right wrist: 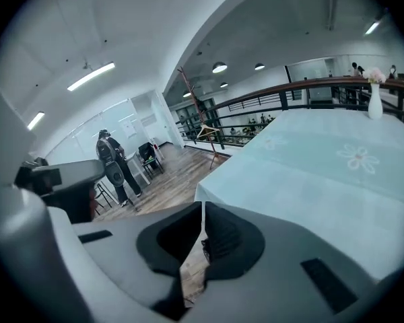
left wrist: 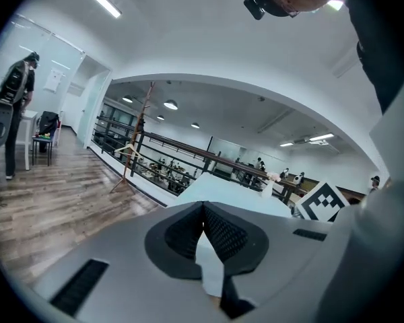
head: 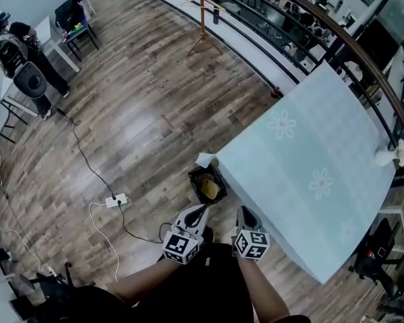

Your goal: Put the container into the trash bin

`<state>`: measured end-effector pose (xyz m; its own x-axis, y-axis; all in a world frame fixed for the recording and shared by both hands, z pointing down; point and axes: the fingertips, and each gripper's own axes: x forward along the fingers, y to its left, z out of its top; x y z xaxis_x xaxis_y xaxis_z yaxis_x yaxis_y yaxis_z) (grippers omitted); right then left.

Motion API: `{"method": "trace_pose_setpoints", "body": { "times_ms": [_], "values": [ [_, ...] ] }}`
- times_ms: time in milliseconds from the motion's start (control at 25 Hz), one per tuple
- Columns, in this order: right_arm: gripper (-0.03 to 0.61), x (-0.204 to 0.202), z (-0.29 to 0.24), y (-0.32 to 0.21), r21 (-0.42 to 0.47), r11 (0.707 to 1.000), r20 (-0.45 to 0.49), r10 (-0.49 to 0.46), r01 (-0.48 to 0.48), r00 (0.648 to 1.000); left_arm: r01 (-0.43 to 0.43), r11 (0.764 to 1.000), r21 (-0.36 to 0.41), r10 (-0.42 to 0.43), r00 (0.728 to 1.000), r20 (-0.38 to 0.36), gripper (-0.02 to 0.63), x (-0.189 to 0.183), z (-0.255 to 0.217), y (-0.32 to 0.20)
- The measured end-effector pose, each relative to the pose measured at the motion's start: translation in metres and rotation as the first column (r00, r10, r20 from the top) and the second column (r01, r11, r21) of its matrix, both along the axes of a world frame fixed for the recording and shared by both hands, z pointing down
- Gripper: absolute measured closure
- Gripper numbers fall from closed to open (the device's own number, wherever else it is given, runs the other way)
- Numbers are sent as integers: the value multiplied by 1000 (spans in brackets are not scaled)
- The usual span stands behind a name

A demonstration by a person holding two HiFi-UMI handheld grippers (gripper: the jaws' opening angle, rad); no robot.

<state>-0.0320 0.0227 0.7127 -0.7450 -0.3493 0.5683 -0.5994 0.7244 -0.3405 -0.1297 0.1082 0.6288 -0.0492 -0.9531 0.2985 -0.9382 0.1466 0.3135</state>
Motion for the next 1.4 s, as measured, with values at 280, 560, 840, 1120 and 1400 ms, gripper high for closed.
{"method": "trace_pose_setpoints", "body": {
  "times_ms": [280, 560, 840, 1120, 1400],
  "values": [
    [537, 110, -79, 3, 143, 981, 124, 110, -128, 986, -266, 964, 30, 265, 964, 28, 601, 139, -25, -39],
    [537, 247, -146, 7, 285, 871, 189, 357, -399, 915, -508, 854, 111, 503, 861, 69, 600, 281, -65, -64],
    [538, 341, -204, 24, 373, 728, 235, 526, -576, 817, -637, 747, 191, 646, 763, 20, 600, 381, -112, -63],
    [546, 429, -235, 38, 463, 545, 245, 679, -699, 692, -749, 620, 236, 739, 658, 146, 600, 456, -154, -61],
    [546, 453, -243, 48, 487, 486, 268, 708, -726, 653, -807, 538, 245, 796, 582, 169, 601, 495, -158, -48]
  ]
}}
